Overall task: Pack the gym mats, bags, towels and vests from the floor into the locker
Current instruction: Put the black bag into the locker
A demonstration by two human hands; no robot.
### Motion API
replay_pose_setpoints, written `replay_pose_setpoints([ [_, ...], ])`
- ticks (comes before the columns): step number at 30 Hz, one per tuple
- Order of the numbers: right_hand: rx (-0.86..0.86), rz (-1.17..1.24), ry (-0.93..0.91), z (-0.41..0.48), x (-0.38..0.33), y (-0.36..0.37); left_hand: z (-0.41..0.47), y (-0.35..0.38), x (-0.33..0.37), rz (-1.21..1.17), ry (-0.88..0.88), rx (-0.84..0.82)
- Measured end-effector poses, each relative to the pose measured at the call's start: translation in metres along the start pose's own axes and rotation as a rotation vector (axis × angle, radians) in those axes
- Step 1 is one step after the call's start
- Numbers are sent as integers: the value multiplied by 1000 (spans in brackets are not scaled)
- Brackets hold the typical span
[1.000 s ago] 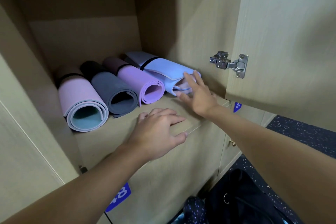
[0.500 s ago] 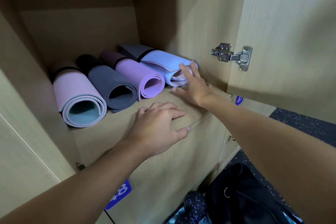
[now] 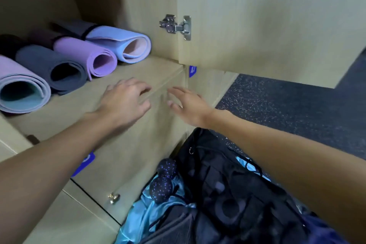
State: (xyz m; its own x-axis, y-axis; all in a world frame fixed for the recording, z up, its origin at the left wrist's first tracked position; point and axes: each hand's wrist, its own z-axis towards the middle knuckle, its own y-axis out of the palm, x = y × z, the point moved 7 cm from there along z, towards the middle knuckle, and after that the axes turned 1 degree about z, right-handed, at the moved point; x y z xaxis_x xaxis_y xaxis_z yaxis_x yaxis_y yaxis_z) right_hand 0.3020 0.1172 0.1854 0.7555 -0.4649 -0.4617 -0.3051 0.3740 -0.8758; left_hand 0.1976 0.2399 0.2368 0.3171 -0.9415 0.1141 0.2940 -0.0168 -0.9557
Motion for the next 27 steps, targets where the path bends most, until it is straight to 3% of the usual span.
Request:
replay_pose_setpoints([
  [5, -32, 28, 237, -96, 66, 7, -24, 39, 75, -73, 135, -8],
  [11, -139, 70, 533, -216, 147, 34, -78, 148, 151, -224, 233, -319],
  [16, -142, 56, 675, -292, 187, 56, -121, 209, 212, -176, 377, -428],
  [21, -125, 133, 764, -357, 217, 76, -151, 262, 243, -63, 416, -664],
  [27, -48, 242, 825, -368, 229, 87, -157, 272, 246, 23, 413, -593],
])
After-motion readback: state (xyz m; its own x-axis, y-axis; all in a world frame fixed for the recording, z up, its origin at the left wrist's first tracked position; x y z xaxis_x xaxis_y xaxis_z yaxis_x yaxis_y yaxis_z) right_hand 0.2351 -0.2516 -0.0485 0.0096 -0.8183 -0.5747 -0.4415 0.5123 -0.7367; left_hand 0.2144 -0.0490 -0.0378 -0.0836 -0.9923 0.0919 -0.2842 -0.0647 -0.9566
